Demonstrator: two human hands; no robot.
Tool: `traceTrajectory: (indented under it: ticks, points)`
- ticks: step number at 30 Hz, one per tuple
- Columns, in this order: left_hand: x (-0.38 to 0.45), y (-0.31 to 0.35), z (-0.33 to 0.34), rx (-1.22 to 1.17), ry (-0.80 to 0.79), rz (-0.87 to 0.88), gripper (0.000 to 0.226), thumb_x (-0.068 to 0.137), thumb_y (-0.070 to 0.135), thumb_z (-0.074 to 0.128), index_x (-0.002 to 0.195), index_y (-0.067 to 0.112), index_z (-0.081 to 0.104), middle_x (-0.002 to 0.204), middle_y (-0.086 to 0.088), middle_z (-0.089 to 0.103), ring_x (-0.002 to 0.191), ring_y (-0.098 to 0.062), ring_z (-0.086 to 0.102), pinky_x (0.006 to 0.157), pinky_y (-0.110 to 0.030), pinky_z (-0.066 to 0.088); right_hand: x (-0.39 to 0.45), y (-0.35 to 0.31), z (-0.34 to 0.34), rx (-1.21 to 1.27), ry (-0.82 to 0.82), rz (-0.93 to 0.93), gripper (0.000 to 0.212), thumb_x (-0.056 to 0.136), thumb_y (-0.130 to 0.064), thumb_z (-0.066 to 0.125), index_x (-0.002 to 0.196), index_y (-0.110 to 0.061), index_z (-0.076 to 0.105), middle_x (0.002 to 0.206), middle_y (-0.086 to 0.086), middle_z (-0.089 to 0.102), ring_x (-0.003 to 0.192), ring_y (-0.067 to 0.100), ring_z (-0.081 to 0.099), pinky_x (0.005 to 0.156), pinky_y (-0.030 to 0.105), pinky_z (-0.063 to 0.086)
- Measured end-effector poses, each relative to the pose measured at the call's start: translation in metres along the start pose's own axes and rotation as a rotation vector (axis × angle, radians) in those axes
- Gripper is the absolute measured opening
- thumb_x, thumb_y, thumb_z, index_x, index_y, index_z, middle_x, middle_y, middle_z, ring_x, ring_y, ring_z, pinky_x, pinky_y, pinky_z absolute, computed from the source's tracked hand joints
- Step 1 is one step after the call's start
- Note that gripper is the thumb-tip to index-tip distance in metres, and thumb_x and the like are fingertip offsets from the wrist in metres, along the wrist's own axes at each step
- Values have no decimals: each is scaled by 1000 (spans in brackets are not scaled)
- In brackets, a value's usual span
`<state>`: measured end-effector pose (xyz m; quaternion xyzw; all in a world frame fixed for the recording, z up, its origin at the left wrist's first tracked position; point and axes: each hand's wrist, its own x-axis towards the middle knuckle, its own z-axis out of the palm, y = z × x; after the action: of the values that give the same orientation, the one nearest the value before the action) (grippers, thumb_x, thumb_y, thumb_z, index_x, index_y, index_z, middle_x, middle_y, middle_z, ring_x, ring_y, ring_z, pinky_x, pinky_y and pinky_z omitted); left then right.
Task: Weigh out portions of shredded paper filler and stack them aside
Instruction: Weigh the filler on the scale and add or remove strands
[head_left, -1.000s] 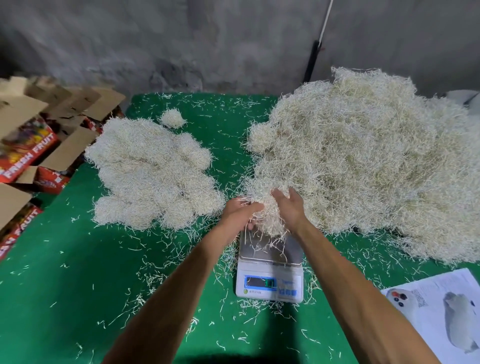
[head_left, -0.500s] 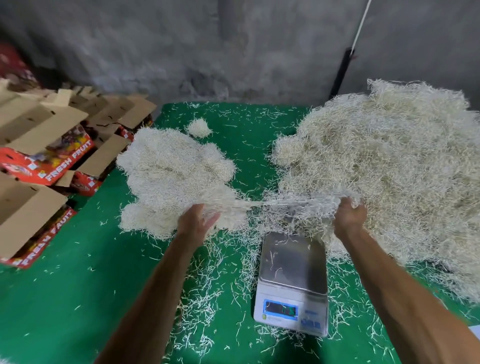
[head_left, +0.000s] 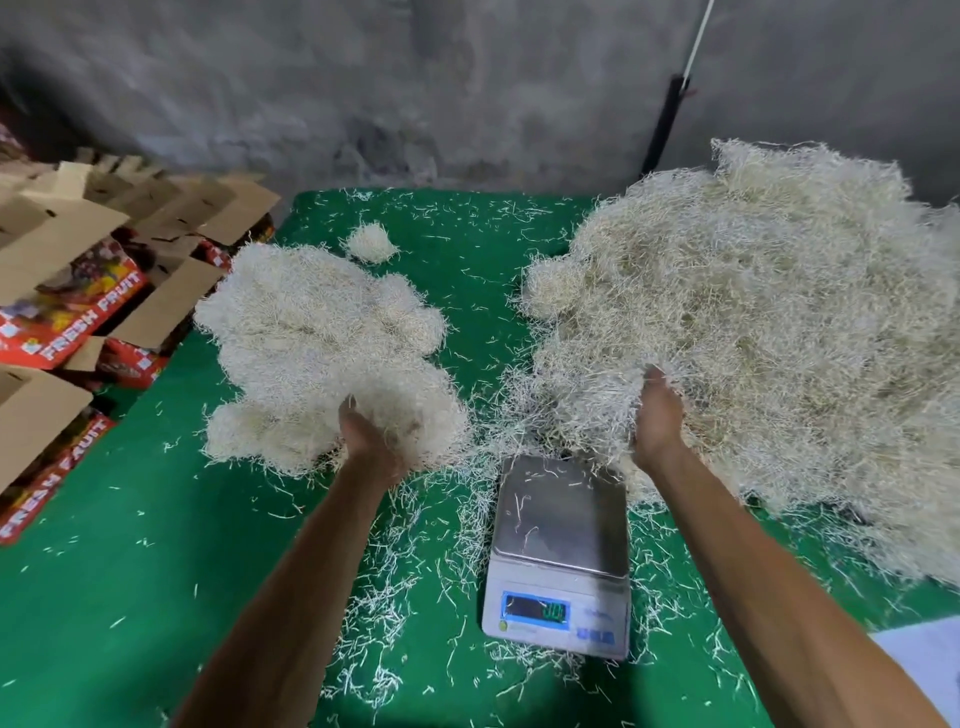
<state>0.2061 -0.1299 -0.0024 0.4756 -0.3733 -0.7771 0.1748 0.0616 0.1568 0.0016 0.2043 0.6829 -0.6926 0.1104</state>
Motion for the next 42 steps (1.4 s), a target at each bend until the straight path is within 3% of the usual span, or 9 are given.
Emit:
traceTrajectory:
  ticks: [6, 15, 16, 19, 21, 24, 27, 30, 42]
  points:
    - [28, -10, -25, 1562, -168, 862, 81, 89, 81, 40, 133, 14, 51, 81, -3, 69, 65, -15, 65, 73, -33, 57, -22, -4, 3, -251, -34, -348, 42, 112, -27, 30, 71, -19, 39, 64, -5, 37, 56, 7, 31, 55, 28, 27]
    - [4, -62, -23, 2290, -539, 925, 59, 87, 62, 64, 131, 22, 62, 120, -3, 70, 109, -21, 66, 101, -40, 51, -23, -34, 15, 89, 55, -128, 36, 109, -34, 45, 91, -7, 61, 76, 0, 53, 69, 12, 48, 63, 29, 31]
    - [4, -63, -23, 2278, -455, 923, 46, 91, 50, 65, 123, 18, 66, 113, -3, 71, 102, -19, 66, 97, -38, 54, -24, -37, 14, 96, 50, -116, 44, 109, -36, 46, 116, 3, 64, 124, 18, 59, 116, 26, 55, 70, 29, 36]
    - [4, -53, -21, 1753, -320, 712, 26, 92, 27, 71, 102, 3, 70, 94, -7, 68, 79, -16, 63, 74, -33, 58, -29, -42, 9, 71, 35, -117, 61, 106, -38, 48, 145, 9, 46, 124, 15, 59, 113, 24, 55, 93, 35, 45]
    - [-1, -33, -17, 1379, -314, 547, 19, 94, 15, 69, 100, -3, 68, 76, -9, 60, 52, -12, 53, 49, -28, 50, -31, -41, 4, 62, 32, -152, 57, 106, -36, 49, 136, 12, 52, 131, 25, 63, 117, 39, 60, 103, 49, 46]
    - [6, -18, -25, 1233, -199, 408, 14, 104, 13, 52, 104, 8, 65, 76, -6, 53, 41, -9, 49, 37, -22, 47, -34, -27, -1, -60, 27, -287, 45, 108, -32, 47, 79, 1, 57, 68, 20, 54, 67, 18, 52, 61, 48, 42]
    - [16, -5, -40, 1324, 51, 301, 28, 105, 19, 49, 121, -3, 57, 90, -9, 56, 71, -16, 59, 69, -14, 52, -43, 1, -8, -328, -108, -419, 42, 111, -42, 39, 76, -20, 49, 74, -2, 50, 65, 8, 46, 69, 30, 44]
    - [16, 9, -53, 1290, 213, 319, 59, 107, 41, 44, 153, 6, 31, 150, -19, 43, 137, -33, 45, 116, -37, 32, -51, 35, -15, -535, -226, -466, 63, 108, -57, 36, 142, -7, 54, 133, 22, 63, 113, 29, 66, 94, 18, 50]
    - [-29, -41, -34, -18, -126, -153, 54, 101, 42, 53, 149, 20, 44, 156, -19, 40, 140, -42, 42, 115, -51, 38, -50, 41, -20, -789, -128, -735, 71, 104, -73, 21, 89, -23, 69, 87, 8, 74, 67, 17, 67, 63, 28, 54]
